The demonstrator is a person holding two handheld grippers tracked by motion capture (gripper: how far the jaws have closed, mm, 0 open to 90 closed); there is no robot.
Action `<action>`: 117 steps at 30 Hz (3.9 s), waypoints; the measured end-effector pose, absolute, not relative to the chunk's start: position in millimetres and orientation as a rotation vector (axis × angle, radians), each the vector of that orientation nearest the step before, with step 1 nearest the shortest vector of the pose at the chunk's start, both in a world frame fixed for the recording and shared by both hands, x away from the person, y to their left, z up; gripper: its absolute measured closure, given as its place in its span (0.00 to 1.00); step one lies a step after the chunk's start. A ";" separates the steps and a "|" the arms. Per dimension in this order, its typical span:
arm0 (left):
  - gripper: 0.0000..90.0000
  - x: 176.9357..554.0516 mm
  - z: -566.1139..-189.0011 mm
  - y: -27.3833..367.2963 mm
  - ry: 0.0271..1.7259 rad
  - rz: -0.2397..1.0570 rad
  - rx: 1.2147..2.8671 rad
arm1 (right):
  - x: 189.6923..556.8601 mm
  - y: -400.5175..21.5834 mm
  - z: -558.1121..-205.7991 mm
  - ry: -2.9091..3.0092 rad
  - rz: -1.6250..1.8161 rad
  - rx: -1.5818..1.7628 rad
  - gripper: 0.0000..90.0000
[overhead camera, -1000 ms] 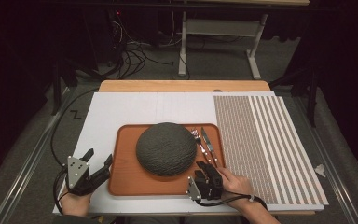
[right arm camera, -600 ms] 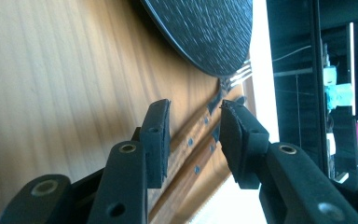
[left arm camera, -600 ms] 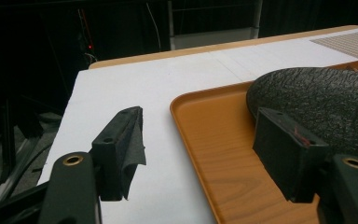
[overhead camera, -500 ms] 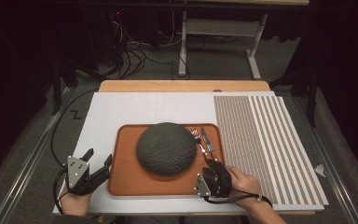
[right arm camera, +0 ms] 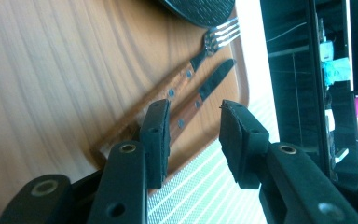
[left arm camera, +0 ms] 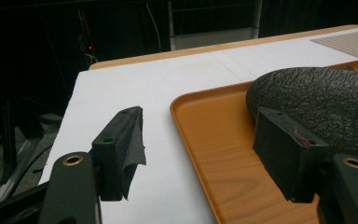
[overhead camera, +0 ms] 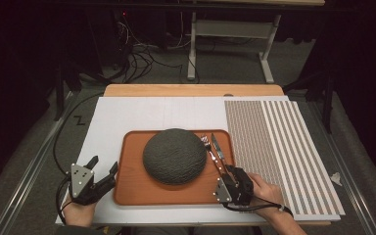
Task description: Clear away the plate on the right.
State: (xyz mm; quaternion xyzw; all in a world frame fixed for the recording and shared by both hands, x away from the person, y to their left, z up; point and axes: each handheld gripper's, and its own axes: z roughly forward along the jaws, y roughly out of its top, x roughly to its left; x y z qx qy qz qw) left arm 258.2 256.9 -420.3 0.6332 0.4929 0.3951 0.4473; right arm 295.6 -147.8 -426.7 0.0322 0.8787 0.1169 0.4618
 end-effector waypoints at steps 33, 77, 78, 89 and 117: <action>0.37 258.3 -420.1 257.2 1.222 0.981 1.564 | 307.8 -207.3 -414.9 2.105 0.254 0.275 0.71; 0.37 257.3 -419.3 260.8 1.230 0.996 1.554 | 333.5 -319.7 -408.4 1.969 0.980 1.062 0.55; 0.37 257.3 -419.3 261.1 1.231 0.996 1.554 | 333.9 -321.4 -408.8 1.963 0.987 1.070 0.55; 0.37 257.3 -419.3 261.2 1.231 1.003 1.558 | 337.4 -339.2 -412.6 1.904 1.076 1.189 0.50; 0.37 258.0 -419.8 265.6 1.247 1.007 1.553 | 324.5 -371.6 -421.3 1.802 1.159 1.260 0.43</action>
